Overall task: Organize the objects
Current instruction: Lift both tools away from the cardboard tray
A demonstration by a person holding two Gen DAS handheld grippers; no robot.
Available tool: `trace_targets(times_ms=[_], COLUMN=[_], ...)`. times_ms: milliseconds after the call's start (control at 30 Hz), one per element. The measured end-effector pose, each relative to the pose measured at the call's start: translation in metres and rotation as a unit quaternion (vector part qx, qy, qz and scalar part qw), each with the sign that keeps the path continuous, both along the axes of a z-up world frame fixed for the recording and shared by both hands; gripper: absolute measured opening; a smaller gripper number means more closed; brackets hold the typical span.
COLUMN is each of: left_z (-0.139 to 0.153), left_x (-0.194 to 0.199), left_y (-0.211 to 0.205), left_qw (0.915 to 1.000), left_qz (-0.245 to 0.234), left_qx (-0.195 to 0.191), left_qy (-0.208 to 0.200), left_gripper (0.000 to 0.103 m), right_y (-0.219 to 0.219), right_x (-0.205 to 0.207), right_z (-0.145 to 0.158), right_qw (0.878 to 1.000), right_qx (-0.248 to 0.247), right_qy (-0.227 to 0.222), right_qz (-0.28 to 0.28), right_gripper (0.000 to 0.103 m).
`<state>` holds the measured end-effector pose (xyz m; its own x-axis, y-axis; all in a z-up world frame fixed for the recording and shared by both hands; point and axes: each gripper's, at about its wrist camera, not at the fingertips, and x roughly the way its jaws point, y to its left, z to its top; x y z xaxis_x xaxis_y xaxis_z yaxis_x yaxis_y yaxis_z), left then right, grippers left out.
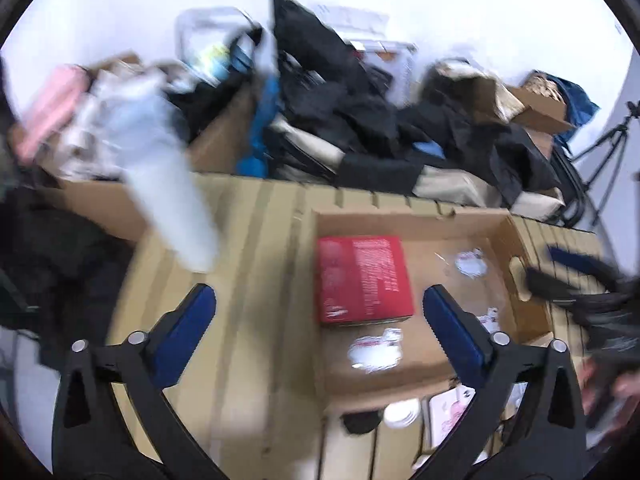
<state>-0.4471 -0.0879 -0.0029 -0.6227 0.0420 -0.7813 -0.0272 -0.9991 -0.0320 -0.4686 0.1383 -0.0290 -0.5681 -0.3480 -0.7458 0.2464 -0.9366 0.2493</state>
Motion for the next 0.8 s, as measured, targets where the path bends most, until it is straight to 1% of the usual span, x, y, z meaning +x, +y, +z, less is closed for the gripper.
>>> trace_targets(times_ms=[33, 100, 133, 167, 233, 300, 433, 500, 567, 600, 667, 700, 733, 767, 800], left_z=[0.012, 0.036, 0.042, 0.048, 0.061, 0.074, 0.093, 0.101, 0.104, 0.104, 0.097, 0.088, 0.078, 0.069, 0.052], left_x=[0.013, 0.046, 0.055, 0.067, 0.093, 0.119, 0.161, 0.183, 0.212, 0.23, 0.269, 0.29, 0.313, 0.329, 0.351], left_y=[-0.002, -0.006, -0.006, -0.008, -0.009, -0.009, -0.002, 0.002, 0.008, 0.012, 0.019, 0.023, 0.028, 0.03, 0.035], left_qw=[0.9994, 0.9944, 0.9929, 0.9916, 0.9909, 0.9911, 0.9902, 0.9892, 0.9869, 0.9844, 0.9788, 0.9772, 0.9777, 0.9789, 0.9812], left_qz=[0.015, 0.039, 0.04, 0.042, 0.045, 0.047, 0.043, 0.043, 0.043, 0.043, 0.042, 0.04, 0.029, 0.017, 0.001], left_qx=[-0.025, -0.08, -0.093, -0.103, -0.106, -0.097, -0.093, -0.092, -0.097, -0.105, -0.122, -0.125, -0.114, -0.098, -0.071], left_qy=[0.016, 0.057, 0.063, 0.065, 0.07, 0.079, 0.095, 0.105, 0.121, 0.135, 0.159, 0.167, 0.174, 0.179, 0.18], left_gripper=[0.103, 0.103, 0.103, 0.103, 0.103, 0.103, 0.103, 0.103, 0.103, 0.103, 0.103, 0.103, 0.103, 0.103, 0.103], right_y=[0.013, 0.034, 0.051, 0.063, 0.084, 0.093, 0.098, 0.096, 0.094, 0.092, 0.086, 0.083, 0.079, 0.077, 0.074], right_x=[0.013, 0.033, 0.048, 0.058, 0.083, 0.102, 0.15, 0.168, 0.193, 0.211, 0.246, 0.266, 0.293, 0.311, 0.326], right_z=[0.018, 0.041, 0.055, 0.062, 0.076, 0.086, 0.107, 0.111, 0.112, 0.11, 0.1, 0.093, 0.08, 0.067, 0.053], right_qw=[1.0, 0.999, 0.998, 0.998, 0.996, 0.996, 0.996, 0.996, 0.994, 0.993, 0.989, 0.987, 0.985, 0.985, 0.985], right_qx=[0.011, 0.03, 0.043, 0.049, 0.046, 0.04, 0.046, 0.049, 0.06, 0.071, 0.091, 0.098, 0.102, 0.103, 0.105], right_qy=[0.012, 0.024, 0.028, 0.029, 0.024, 0.031, 0.046, 0.054, 0.07, 0.079, 0.1, 0.114, 0.13, 0.134, 0.13], right_qz=[-0.002, -0.012, -0.028, -0.042, -0.068, -0.075, -0.065, -0.056, -0.052, -0.052, -0.056, -0.052, -0.047, -0.045, -0.039], right_gripper=[0.103, 0.103, 0.103, 0.103, 0.103, 0.103, 0.103, 0.103, 0.103, 0.103, 0.103, 0.103, 0.103, 0.103, 0.103])
